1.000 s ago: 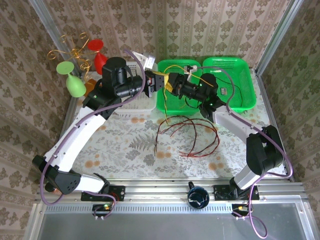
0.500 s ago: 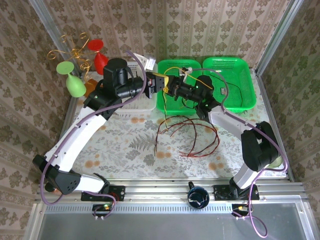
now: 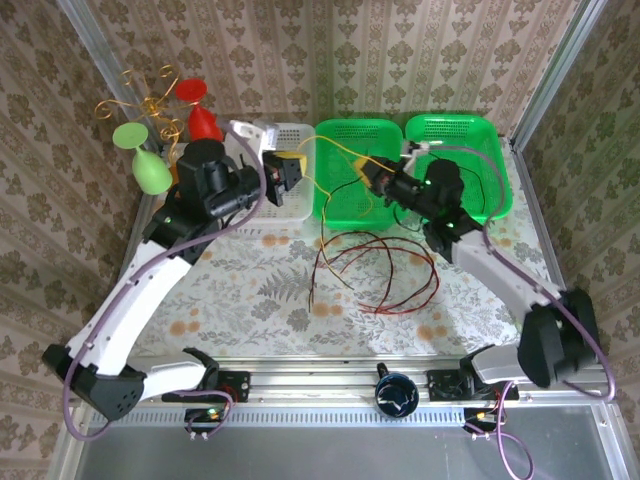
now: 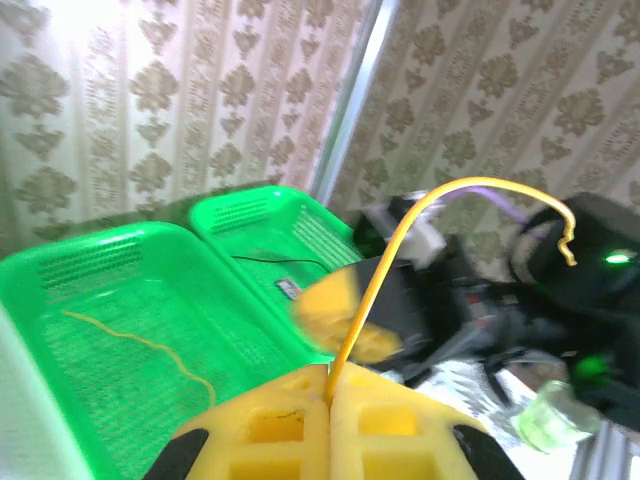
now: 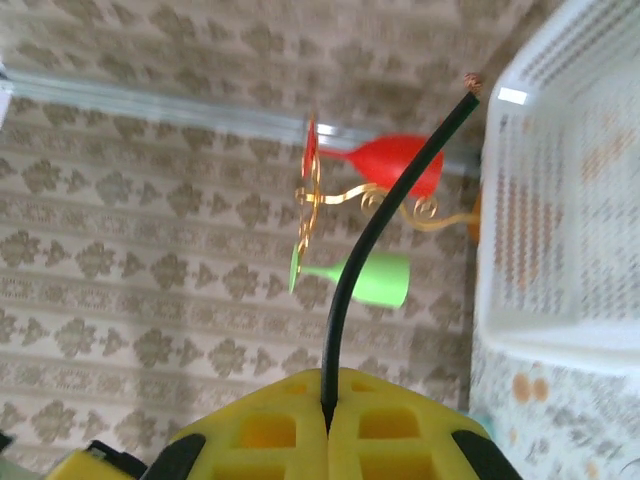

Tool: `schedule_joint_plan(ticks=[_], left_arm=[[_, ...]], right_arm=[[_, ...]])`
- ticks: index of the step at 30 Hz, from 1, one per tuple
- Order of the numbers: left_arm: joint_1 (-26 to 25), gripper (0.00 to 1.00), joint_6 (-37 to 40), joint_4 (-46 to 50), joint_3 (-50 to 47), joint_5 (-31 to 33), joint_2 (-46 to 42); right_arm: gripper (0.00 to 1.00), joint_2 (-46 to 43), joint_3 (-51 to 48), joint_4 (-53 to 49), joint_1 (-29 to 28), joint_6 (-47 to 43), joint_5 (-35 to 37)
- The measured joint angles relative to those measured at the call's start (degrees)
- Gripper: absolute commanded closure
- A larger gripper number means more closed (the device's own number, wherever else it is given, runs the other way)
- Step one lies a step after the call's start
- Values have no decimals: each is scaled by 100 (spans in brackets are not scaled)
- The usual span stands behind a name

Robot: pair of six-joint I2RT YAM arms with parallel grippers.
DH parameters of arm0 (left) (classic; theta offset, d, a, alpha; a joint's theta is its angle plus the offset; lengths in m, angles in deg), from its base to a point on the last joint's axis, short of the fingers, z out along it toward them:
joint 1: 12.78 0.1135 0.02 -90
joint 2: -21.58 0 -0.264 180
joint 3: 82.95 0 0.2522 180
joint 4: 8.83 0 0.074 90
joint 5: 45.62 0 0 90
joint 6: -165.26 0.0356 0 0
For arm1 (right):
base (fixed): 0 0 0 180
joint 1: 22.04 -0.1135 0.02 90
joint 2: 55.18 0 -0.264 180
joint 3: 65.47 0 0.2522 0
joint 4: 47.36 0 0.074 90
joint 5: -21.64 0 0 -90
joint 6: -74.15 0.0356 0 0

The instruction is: Untangle the cables

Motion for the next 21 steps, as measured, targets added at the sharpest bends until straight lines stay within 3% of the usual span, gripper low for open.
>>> schedule_joint_plan(ticks=[11,21], left_arm=[[673,100,0,-146,-901,568,-568],[1167,100,-289,-601,-1978,2288,-1635]], right_arm=[[100,-2347,28,-2328,951,-2063,1762],[100,-3235,302,-3646,1436,-3495,3556]])
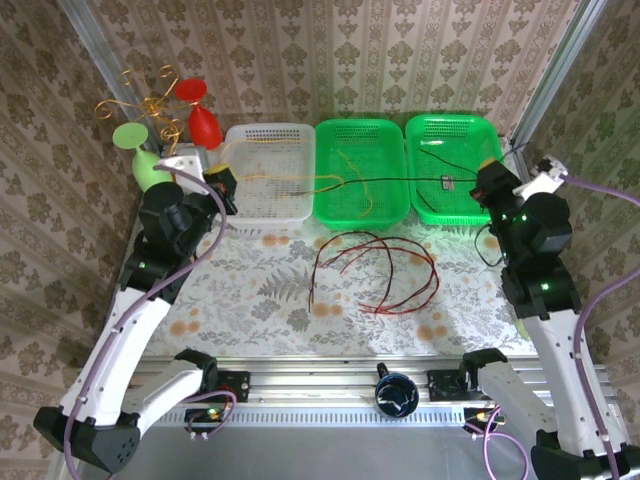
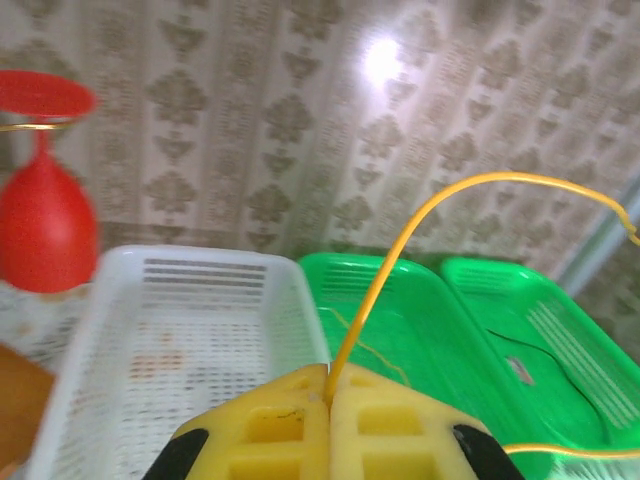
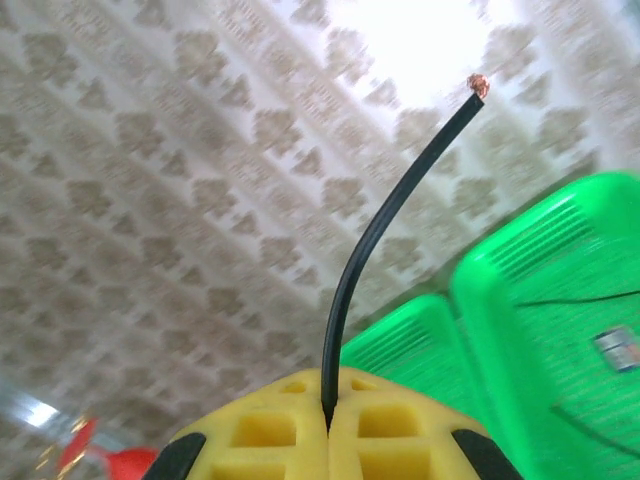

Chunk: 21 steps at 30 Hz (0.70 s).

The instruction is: Untangle the cables

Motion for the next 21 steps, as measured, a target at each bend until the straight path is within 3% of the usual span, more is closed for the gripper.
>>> schedule_joint_plan(ticks=[4,9,14,21], left_arm=[[153,100,-81,2,-175,577,-260],[201,100,-190,2,-225,868,-356],[234,100,-339,-31,-232,673,-282],[192,100,-511,-157,66,-76,273]], right_arm=[[100,-396,-35,-256,127,-197,905],[100,-658,-116,-374,214,-317,1475],[100,-586,-142,-507,229,-363,1534],[100,-437,-90,-542,254,-645,1532]])
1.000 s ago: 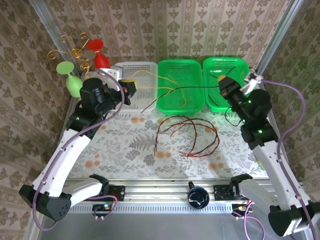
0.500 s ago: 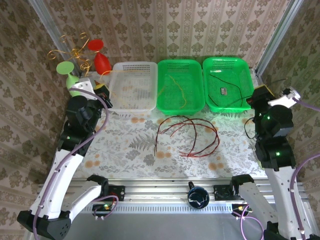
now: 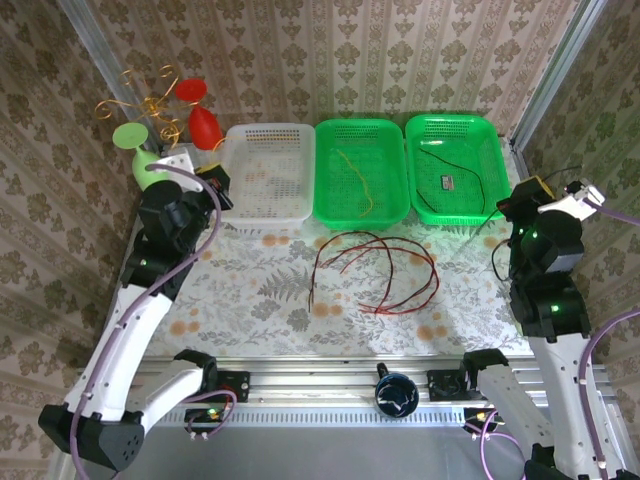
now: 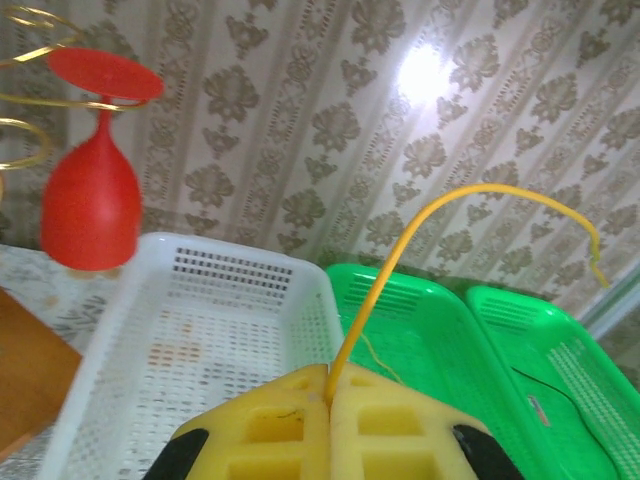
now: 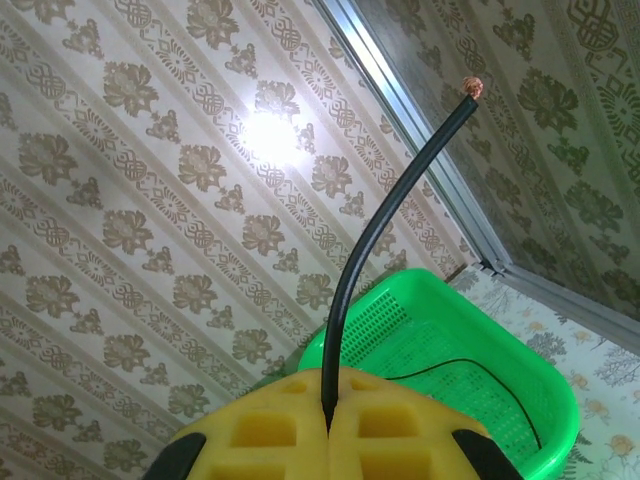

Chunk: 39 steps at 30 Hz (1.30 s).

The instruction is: Untangle the cables

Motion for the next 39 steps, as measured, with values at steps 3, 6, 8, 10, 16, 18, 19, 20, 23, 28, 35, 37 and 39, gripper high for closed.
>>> schedule_joint_plan(ticks=[3,6,8,10,16,18,19,20,23,28,35,37,39], left_arm=[[-157,100,-13,-94,343,-177,299],[-452,100,7,-341,702,-278,595],[-678,100,37,-494,942,-323,811],[-872,100,79,-627,1241,-378,1102],[-1145,100,238,-868,2256,-516,2092],[-1189,100,286,-907,2629,-564,2406],[-1213,100,321,-927,2876,-605,2601],[-1233,100,363,-951,3086,-627,2758],[-1255,100,507,-1003,3674,-691,3171],[-1252,100,678,-1058,4527,-756,3720],[-1252,100,791,-1239,4841,-817,4321],[-1252,100,809,-1255,4774,-817,4586],[-1255,100,813,-1220,4631,-815,4887]], right_arm=[[100,131,181,11,0,-118,-24],[100,260,369,74,0,-142,-173],[100,330,435,127,0,-116,-352],[100,374,446,168,0,-76,-546],[100,407,446,151,2,-37,-761],[100,369,446,149,13,-52,-758],[100,339,446,149,17,-63,-758],[100,319,446,149,22,-81,-758],[100,258,446,149,26,-103,-761],[100,229,444,149,26,-101,-761],[100,232,444,146,26,-101,-761],[100,229,444,146,26,-107,-761],[100,229,444,144,26,-129,-761]])
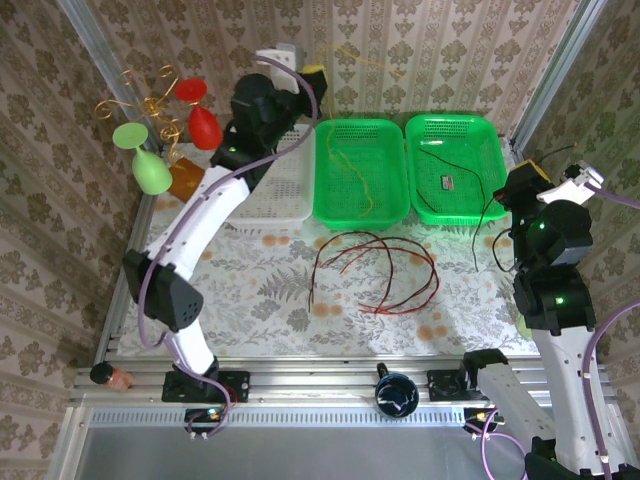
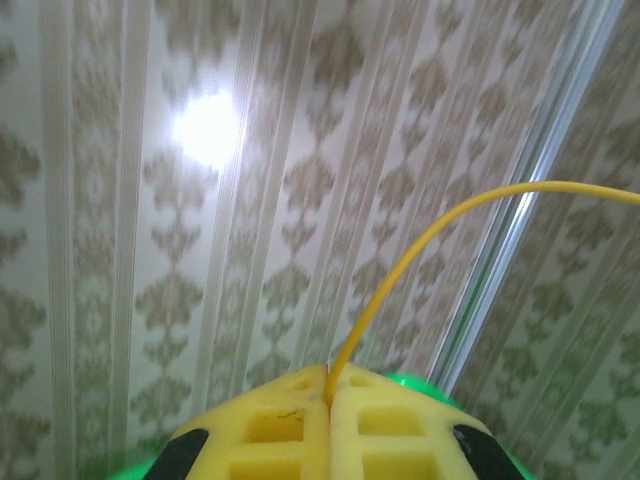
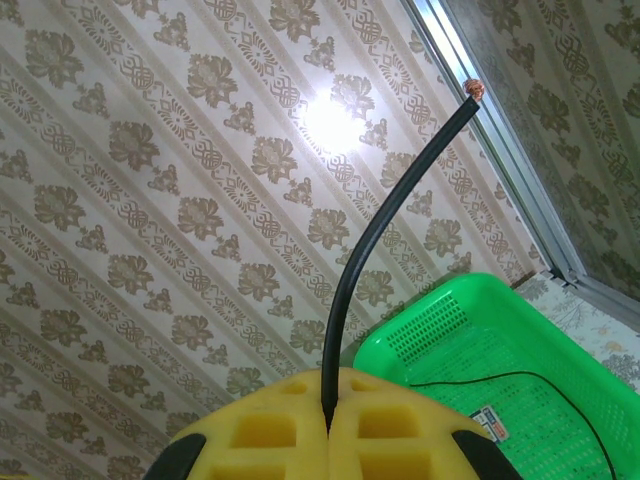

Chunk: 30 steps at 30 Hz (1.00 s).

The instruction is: Untangle the cables

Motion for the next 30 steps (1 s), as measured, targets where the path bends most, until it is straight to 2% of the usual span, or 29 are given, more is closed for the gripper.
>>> schedule_joint_plan(ticks=[5,12,20,23,27,30], left_arm=[[-63,100,63,525,-120,15,1145],[-258,100,328,2339,682,48,2986],[-372,99,354,3657,1838,262,3425],[-361,80,354,3856,2208,267,3462],[-356,43,339,4041,2474,247,3554],[-358,33,363,4207,2529,234,3613]], right_arm=[[100,-7,0,-44,0,-59,0],[100,-7,0,-129,7,-127,0],[100,0,0,-149,7,-127,-2],[100,28,0,-149,7,-142,-2],[100,125,83,-164,7,-146,-79],[100,306,330,-166,7,-175,-164]])
